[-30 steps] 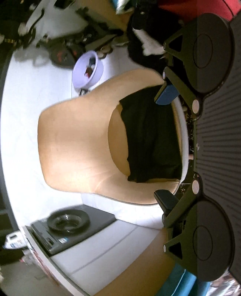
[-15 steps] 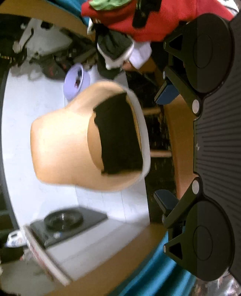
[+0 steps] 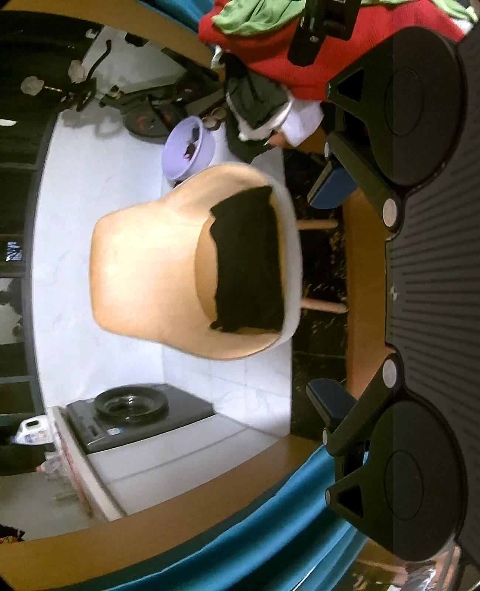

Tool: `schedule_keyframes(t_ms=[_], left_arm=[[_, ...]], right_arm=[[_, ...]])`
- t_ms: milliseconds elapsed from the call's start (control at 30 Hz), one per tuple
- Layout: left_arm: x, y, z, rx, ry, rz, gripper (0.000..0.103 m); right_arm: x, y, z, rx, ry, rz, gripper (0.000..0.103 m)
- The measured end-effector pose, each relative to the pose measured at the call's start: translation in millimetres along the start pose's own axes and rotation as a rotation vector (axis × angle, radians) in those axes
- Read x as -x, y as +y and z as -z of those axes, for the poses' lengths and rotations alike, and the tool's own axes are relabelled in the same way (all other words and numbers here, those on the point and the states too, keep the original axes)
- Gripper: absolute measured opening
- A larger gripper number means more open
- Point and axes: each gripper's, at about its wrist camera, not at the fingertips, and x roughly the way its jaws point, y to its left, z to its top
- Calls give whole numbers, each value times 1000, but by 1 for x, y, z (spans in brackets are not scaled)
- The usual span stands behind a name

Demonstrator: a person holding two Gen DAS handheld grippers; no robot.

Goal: Fold clothes

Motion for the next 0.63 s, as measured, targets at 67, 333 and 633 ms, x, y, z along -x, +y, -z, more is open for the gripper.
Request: schedule_keyframes(t_ms=[67, 333, 633], left_arm=[[5, -6, 5, -6, -3, -11, 101], [17, -28, 14, -11, -11, -3, 101], [22, -43, 21, 6, -12, 15, 101]], right_arm=[[3, -9, 4, -13, 2, -3, 102], [8, -40, 8, -36, 3, -21, 102], [10, -60, 7, -30, 0, -31, 102]])
